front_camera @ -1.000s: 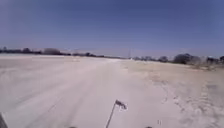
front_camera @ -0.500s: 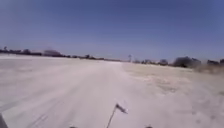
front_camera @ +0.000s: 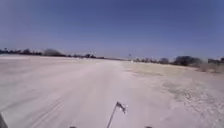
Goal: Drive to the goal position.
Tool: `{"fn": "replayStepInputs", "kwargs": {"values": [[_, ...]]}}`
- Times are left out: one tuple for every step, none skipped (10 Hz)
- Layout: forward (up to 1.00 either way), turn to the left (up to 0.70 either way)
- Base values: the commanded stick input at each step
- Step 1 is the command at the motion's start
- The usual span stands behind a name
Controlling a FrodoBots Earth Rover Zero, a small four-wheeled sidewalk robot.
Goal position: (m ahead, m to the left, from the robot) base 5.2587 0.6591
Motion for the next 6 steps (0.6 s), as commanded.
{"fn": "replayStepInputs", "kwargs": {"values": [[0.7,0.0],[0.7,0.0],[0.7,0.0],[0.7,0.0],[0.7,0.0],[0.7,0.0]]}}
